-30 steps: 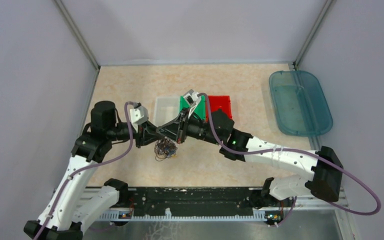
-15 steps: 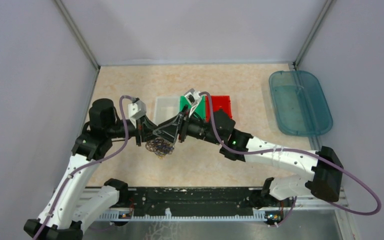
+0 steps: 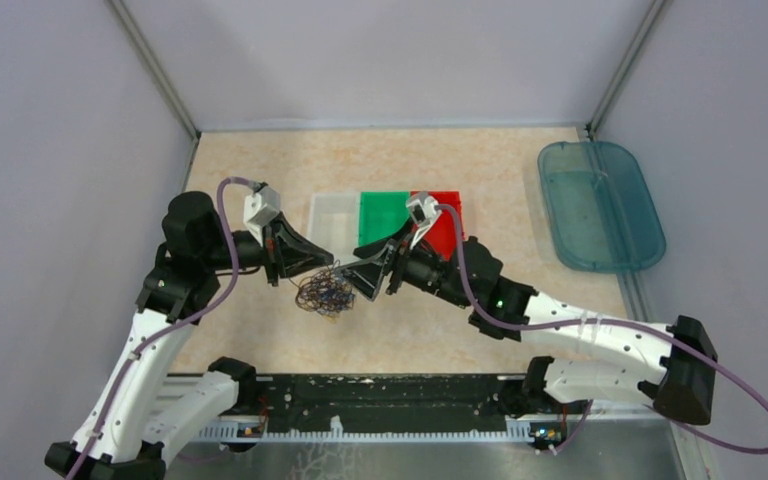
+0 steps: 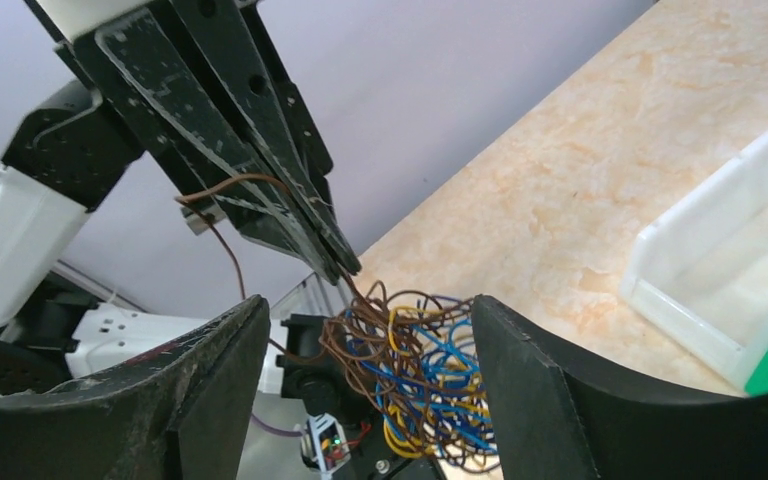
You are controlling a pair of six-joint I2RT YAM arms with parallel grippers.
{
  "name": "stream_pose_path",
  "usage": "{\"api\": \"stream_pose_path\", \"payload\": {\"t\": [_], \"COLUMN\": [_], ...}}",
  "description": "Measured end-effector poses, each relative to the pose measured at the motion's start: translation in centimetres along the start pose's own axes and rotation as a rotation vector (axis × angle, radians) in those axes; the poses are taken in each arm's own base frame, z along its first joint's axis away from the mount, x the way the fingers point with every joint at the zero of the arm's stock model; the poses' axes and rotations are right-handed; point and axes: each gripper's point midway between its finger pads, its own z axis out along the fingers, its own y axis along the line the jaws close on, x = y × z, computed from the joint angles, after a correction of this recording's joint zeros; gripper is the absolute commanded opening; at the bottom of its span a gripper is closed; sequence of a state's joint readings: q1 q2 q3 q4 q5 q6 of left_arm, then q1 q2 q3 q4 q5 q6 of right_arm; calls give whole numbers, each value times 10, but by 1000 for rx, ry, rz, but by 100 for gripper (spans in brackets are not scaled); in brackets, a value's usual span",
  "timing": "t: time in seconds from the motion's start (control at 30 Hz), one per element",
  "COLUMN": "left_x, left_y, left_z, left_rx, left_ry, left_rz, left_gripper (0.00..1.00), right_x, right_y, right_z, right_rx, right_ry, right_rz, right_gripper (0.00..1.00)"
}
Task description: Untangle the cables
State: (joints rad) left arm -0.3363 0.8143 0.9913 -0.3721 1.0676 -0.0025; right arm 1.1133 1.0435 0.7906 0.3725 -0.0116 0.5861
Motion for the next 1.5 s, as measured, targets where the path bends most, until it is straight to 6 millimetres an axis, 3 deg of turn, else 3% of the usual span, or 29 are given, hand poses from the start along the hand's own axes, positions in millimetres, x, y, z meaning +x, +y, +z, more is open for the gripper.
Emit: {"api": "stream_pose_path", "payload": {"t": [0.3, 0.43, 0.7, 0.97, 1.2, 1.5], "left_x": [-14, -19, -24, -36, -67, -106], "left_y": [-1, -1, -2, -2, -8, -23], "left_z": [1, 2, 2, 4, 3, -3], "left_rx": [-8, -11, -15, -9, 12, 32], "left_ry": [-43, -57, -76, -96, -123, -168], "left_rz": [-42, -57, -97, -141, -111, -34], "left_gripper": [0, 0, 0, 0, 0, 0], "right_x": [24, 28, 15, 35, 75, 123], "right_y": [-15, -18, -25, -42, -68, -111], "right_z": [17, 28, 49, 69, 61, 26], "right_rx": [27, 56, 169, 203, 230, 326], "right_ry": [44, 36, -92, -95, -40, 45], "right_rz": [-75, -126, -246, -294, -299, -270], "right_gripper": [85, 85, 85, 81, 79, 76]}}
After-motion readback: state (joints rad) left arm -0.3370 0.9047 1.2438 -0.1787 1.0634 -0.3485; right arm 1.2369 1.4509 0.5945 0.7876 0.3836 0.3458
